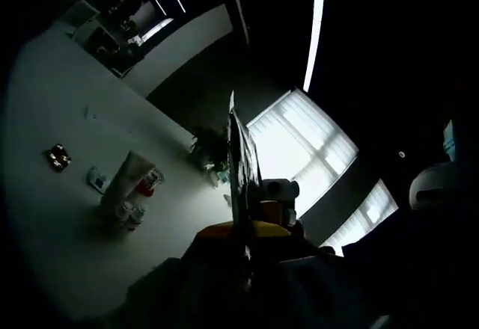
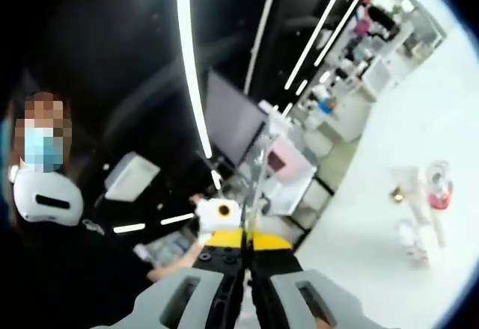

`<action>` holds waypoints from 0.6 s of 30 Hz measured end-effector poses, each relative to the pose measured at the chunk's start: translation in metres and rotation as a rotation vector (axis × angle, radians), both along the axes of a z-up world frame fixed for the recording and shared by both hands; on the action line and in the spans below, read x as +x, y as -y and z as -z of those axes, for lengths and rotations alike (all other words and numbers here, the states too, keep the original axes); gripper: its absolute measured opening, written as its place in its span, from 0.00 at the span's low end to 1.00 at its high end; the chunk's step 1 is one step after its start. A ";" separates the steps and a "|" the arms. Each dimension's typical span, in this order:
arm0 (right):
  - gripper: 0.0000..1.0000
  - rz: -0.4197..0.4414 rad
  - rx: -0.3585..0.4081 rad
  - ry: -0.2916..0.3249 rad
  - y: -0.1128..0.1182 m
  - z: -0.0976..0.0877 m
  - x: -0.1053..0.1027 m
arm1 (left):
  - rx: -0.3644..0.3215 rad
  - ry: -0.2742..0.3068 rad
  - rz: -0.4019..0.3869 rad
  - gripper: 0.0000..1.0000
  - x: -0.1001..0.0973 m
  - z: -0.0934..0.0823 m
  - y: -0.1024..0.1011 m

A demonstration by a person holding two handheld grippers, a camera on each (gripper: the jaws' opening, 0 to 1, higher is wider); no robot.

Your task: Arrange the skincare products in the storage area until every visible bottle or jar stands upright without overlapping.

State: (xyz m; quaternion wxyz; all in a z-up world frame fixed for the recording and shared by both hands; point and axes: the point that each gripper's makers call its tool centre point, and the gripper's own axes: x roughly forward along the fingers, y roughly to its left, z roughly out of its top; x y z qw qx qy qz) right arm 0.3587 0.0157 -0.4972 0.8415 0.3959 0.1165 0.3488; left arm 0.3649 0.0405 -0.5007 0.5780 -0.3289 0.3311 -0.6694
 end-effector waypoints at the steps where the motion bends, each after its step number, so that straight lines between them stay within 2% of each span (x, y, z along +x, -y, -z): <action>1: 0.00 -0.001 0.018 -0.005 -0.002 -0.002 0.001 | 0.012 0.027 -0.019 0.00 0.002 0.004 0.000; 3: 0.00 -0.003 -0.020 -0.018 -0.004 0.002 0.002 | 0.018 0.056 -0.022 0.00 0.001 0.006 -0.002; 7: 0.00 -0.007 -0.018 -0.016 -0.008 0.001 0.001 | 0.005 0.020 -0.028 0.00 0.000 0.005 -0.006; 11: 0.00 0.002 -0.087 0.017 -0.010 0.003 0.000 | 0.004 0.012 -0.033 0.00 -0.001 0.006 -0.009; 12: 0.02 0.010 -0.120 0.025 -0.010 0.006 0.000 | 0.006 0.010 -0.035 0.00 -0.001 0.007 -0.009; 15: 0.16 -0.006 -0.168 0.023 -0.014 0.013 -0.003 | 0.026 0.005 -0.048 0.00 0.000 0.013 -0.012; 18: 0.24 -0.040 -0.274 0.026 -0.022 0.025 -0.009 | 0.046 -0.008 -0.050 0.00 -0.003 0.023 -0.017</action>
